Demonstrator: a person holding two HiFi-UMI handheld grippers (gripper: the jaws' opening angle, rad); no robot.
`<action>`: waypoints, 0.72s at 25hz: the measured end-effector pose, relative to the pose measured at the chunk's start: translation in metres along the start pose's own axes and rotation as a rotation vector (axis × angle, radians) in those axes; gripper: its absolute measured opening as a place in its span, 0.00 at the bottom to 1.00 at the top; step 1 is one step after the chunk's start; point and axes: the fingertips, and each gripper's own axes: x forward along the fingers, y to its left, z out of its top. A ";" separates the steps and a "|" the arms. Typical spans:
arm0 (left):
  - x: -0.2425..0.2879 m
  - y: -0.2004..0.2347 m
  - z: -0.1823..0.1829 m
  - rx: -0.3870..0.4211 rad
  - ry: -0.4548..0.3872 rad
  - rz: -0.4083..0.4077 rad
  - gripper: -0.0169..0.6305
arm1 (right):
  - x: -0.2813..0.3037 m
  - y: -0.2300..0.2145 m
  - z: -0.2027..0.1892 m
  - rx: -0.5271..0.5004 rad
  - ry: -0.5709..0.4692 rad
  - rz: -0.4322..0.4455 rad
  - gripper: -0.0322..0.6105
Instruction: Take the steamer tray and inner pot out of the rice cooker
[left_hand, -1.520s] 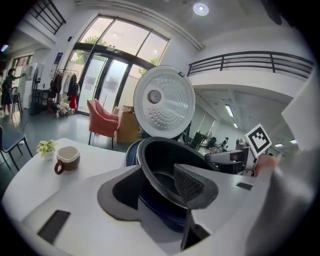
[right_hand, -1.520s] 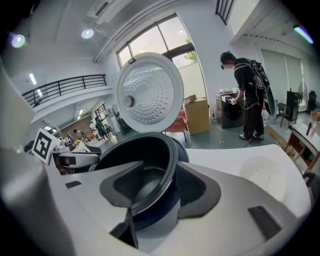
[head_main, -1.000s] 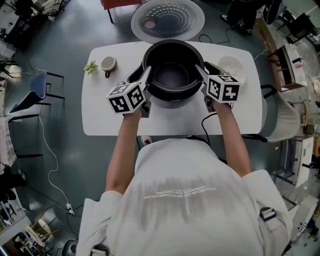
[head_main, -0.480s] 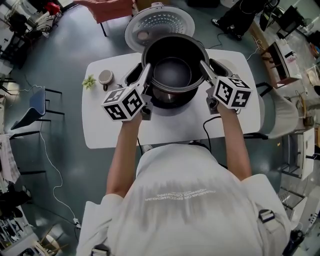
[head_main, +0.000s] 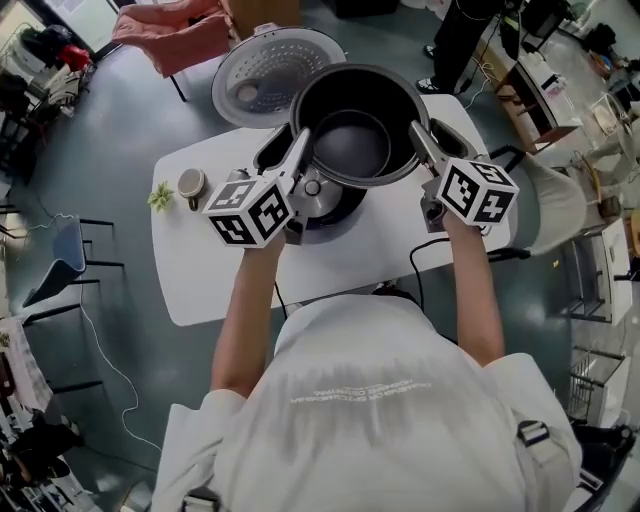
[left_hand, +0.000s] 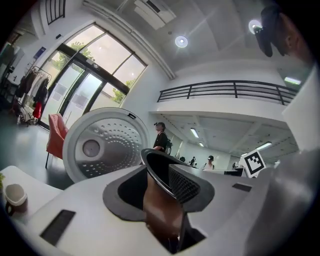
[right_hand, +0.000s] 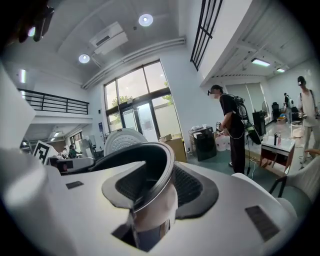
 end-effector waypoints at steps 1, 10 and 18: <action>0.006 -0.007 -0.001 -0.008 0.003 -0.023 0.24 | -0.006 -0.007 0.002 0.007 -0.009 -0.018 0.34; 0.058 -0.077 -0.017 -0.027 0.025 -0.210 0.25 | -0.069 -0.076 0.010 0.055 -0.072 -0.175 0.34; 0.094 -0.141 -0.046 -0.010 0.106 -0.361 0.25 | -0.139 -0.125 0.001 0.115 -0.117 -0.340 0.34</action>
